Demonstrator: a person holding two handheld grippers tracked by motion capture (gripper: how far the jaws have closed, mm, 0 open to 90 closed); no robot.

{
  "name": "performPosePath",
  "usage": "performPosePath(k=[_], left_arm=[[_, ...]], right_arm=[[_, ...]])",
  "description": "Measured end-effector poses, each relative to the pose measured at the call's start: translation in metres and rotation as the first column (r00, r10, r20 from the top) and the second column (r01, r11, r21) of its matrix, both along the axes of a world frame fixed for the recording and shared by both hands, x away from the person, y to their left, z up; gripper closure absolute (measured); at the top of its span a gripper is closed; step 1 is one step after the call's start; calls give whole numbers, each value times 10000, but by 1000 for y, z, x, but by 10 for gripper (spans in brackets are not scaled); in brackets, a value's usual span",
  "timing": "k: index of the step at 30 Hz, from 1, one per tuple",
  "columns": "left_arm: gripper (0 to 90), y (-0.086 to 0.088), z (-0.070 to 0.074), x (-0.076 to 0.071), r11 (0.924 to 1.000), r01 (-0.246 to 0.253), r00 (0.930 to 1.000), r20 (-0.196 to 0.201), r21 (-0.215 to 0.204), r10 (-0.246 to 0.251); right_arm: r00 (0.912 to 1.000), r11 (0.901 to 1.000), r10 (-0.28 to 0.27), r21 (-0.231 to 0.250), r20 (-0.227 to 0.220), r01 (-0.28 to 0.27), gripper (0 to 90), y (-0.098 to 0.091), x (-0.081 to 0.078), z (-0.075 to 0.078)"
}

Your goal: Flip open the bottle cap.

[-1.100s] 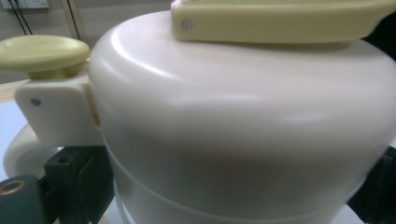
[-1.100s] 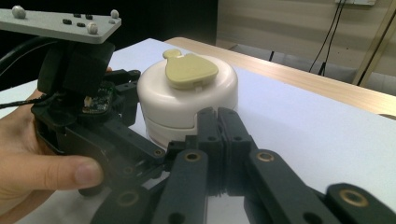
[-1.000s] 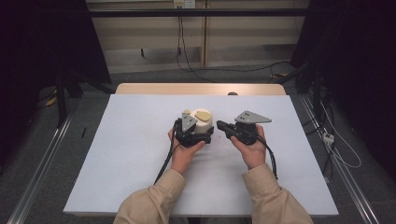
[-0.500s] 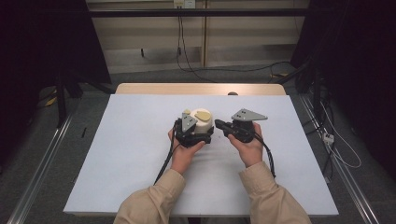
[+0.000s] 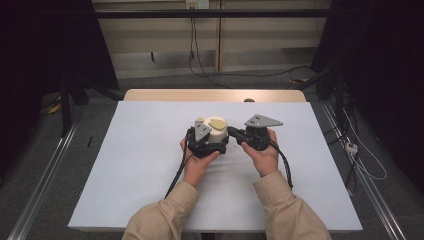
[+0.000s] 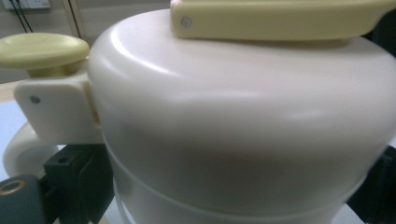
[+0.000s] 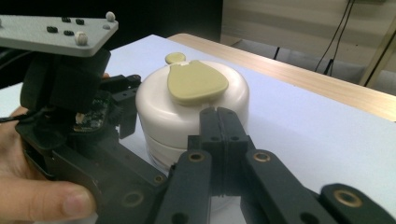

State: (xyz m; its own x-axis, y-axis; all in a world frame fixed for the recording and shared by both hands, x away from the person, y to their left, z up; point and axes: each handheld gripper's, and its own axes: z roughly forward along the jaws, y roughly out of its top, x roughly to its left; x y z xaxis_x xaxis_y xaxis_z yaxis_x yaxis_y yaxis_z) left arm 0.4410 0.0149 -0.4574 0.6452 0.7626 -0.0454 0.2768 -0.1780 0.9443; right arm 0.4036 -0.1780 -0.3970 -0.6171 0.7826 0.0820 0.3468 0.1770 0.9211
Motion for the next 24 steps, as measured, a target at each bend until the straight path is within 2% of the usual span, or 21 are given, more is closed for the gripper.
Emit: performPosePath(k=[10,24], left_arm=[[51,0,0,0,10000,-3,10000,-14,10,3],[51,0,0,0,10000,-2,10000,5,64,2]], right_arm=[[9998,9996,134,-238,114,-131,900,5,2,3],[9997,9997,147,-218,183,-143,900,5,3,5]])
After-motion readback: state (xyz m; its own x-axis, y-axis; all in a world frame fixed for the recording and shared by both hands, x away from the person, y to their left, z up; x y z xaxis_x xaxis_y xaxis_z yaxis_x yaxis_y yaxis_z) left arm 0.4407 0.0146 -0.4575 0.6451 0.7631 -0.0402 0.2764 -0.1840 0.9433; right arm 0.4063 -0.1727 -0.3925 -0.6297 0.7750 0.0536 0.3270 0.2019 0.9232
